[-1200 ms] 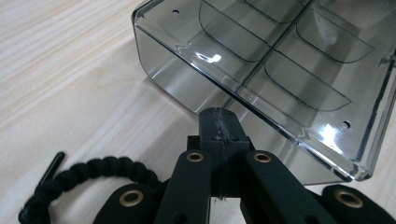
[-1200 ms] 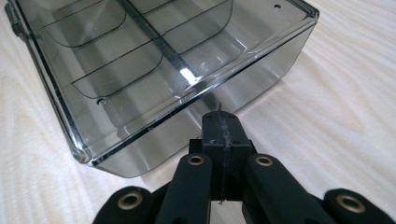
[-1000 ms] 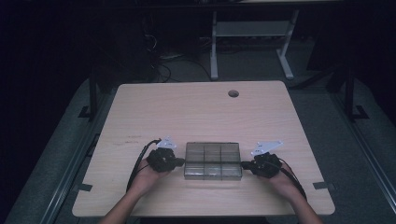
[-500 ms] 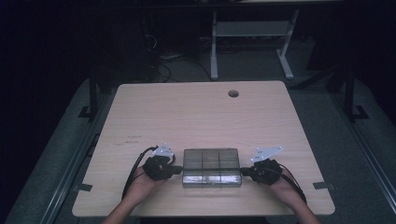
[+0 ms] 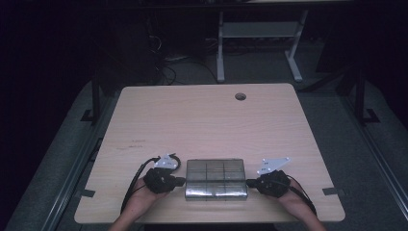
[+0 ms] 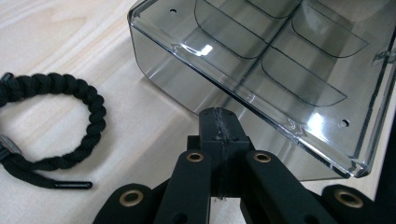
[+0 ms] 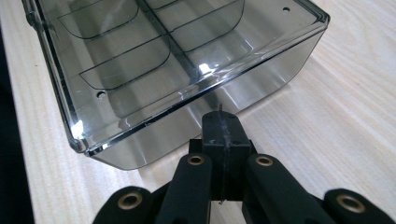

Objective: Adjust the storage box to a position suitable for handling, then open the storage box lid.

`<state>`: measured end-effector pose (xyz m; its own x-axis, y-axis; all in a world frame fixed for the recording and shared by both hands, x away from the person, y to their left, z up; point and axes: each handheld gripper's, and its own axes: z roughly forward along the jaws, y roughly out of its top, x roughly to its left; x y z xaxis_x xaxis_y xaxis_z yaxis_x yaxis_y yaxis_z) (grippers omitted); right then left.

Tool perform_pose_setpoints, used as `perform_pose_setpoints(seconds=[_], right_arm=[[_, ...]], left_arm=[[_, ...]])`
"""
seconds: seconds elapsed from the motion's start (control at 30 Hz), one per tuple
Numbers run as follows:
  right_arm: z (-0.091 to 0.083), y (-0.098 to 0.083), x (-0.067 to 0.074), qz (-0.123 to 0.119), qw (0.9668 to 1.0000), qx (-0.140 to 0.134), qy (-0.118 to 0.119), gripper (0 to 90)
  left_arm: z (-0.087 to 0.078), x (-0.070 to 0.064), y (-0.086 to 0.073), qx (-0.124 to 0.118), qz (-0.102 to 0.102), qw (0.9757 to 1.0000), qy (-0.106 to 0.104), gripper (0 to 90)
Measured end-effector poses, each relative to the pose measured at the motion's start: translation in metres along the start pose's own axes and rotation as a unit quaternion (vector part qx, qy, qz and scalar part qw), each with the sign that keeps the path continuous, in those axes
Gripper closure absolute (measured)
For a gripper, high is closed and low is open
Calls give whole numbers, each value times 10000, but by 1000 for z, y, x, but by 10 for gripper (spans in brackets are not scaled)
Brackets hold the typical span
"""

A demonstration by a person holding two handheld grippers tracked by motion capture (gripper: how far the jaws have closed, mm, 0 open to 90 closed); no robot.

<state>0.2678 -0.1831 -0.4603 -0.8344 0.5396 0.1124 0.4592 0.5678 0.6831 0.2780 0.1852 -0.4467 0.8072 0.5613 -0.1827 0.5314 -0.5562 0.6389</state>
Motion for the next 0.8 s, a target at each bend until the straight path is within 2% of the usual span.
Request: perform_pose_setpoints(seconds=[0.17, 0.2, 0.23, 0.27, 0.3, 0.33, 0.37, 0.57, 0.8], right_arm=[[0, 0, 1, 4, 10000, -18, 66, 899], [0, 0, 2, -26, 10000, -18, 55, 899], [0, 0, 2, -36, 10000, -16, 61, 899], [0, -1, 2, -28, 10000, -29, 68, 900], [0, -1, 1, -30, 10000, -32, 82, 900], [0, -2, 0, -47, 9999, -53, 86, 900], [0, -2, 0, -54, 9999, -58, 115, 899], [-12, -6, -2, 182, 9995, -267, 72, 899], [-26, -19, 4, 261, 9987, -445, 58, 899]], left_arm=[[-2, -2, 0, 102, 120, 9998, 96, 900], [-2, -2, 0, 69, 36, 9999, 64, 900], [-2, -1, 0, 92, 62, 9999, 56, 900], [-2, -1, -1, 51, 4, 10000, 24, 900], [-1, 0, -2, -6, -105, 9999, -89, 900], [-2, 2, -3, 15, -89, 9998, -157, 900], [-2, 3, -4, -59, -160, 9997, -200, 900], [-12, 3, -7, -165, -186, 9995, -207, 900], [-26, -5, -23, -263, -292, 9991, -169, 900]])
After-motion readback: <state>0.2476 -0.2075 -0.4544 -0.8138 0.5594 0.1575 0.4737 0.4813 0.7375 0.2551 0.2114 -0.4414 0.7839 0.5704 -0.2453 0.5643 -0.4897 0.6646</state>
